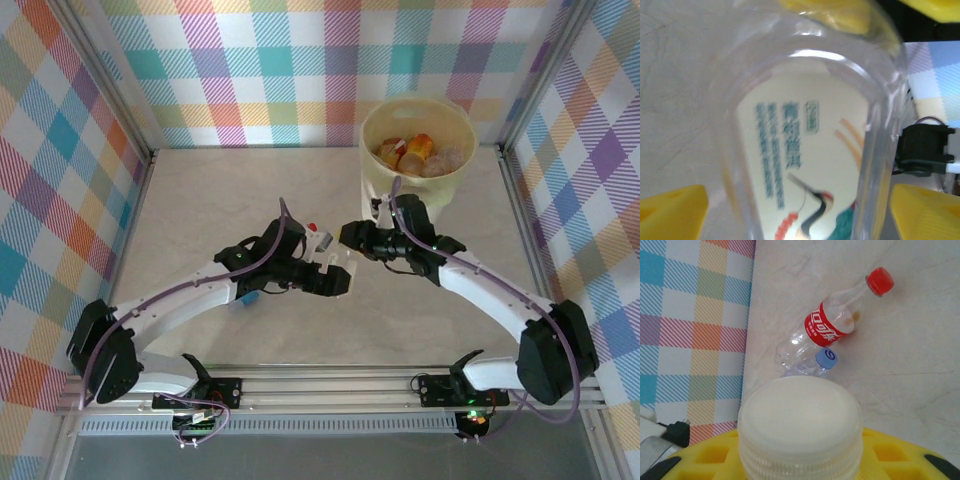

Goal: Put the plastic bottles in the bin

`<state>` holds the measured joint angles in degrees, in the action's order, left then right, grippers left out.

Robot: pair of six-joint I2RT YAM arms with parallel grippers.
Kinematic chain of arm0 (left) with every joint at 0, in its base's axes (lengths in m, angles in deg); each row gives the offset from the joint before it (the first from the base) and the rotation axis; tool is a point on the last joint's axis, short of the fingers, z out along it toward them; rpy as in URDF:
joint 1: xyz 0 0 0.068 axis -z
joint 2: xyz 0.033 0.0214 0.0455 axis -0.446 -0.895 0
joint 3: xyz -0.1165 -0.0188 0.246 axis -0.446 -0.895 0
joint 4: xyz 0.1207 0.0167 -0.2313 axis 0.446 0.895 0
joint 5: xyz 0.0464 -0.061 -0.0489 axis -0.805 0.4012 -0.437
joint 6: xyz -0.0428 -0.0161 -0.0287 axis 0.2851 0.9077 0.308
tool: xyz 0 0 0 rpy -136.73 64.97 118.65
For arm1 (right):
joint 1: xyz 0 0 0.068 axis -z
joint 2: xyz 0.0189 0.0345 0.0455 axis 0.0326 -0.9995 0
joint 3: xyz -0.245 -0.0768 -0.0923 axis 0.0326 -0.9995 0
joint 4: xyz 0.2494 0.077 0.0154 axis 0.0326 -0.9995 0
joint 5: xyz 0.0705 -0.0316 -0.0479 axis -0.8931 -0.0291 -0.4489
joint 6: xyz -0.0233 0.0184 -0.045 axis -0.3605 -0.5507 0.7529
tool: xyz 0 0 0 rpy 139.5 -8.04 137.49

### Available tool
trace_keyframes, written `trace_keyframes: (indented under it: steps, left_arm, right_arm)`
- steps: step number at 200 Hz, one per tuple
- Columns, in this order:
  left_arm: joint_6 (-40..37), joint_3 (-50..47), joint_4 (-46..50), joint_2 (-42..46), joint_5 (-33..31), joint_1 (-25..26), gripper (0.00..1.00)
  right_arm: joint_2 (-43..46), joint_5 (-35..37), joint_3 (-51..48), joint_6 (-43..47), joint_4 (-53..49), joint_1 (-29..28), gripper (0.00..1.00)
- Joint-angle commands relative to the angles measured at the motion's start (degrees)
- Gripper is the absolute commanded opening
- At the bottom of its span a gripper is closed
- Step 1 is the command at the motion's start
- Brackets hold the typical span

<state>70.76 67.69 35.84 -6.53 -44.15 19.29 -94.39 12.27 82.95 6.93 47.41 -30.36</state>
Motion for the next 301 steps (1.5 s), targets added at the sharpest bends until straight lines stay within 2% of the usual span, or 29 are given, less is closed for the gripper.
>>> trace_keyframes:
  steps: [1,53,76,115,143,200,244,270,301]
  left_arm:
    - [-3.41,-1.26,-2.51,4.91,-1.09,0.91,1.00]
    - [-7.23,-4.07,-5.87,14.67,-1.99,0.98,1.00]
    - [-9.02,-4.24,-4.24,17.60,-2.26,1.01,1.00]
    - [-10.26,-4.60,0.58,20.57,-3.82,0.98,1.00]
    - [-10.02,-5.67,1.50,21.98,-5.33,0.98,1.00]
    - [-9.98,-5.77,3.85,22.21,-6.38,0.95,1.00]
    - [-10.32,-5.47,5.68,22.92,-7.32,1.05,1.00]
    - [-10.30,-5.57,6.47,23.31,-7.97,0.98,1.00]
    - [-10.27,-5.75,7.05,23.69,-9.27,0.98,1.00]
  right_arm:
    - [4.39,3.71,5.16,5.71,-7.43,-0.10,0.40]
    - [8.38,13.69,16.07,16.37,-20.55,-0.03,0.41]
    - [7.84,19.04,23.73,22.50,-26.24,-0.03,0.43]
    - [5.44,29.23,35.94,30.96,-30.04,0.10,0.45]
    - [0.20,34.36,46.64,35.75,-32.28,0.24,0.46]
    - [-13.27,37.90,65.50,40.08,-36.43,3.37,0.46]
    - [-23.39,47.98,76.33,41.32,-38.02,5.86,0.43]
    - [-28.45,49.97,81.71,40.63,-39.71,7.98,0.43]
    - [-33.97,48.72,86.61,40.27,-43.76,10.68,0.44]
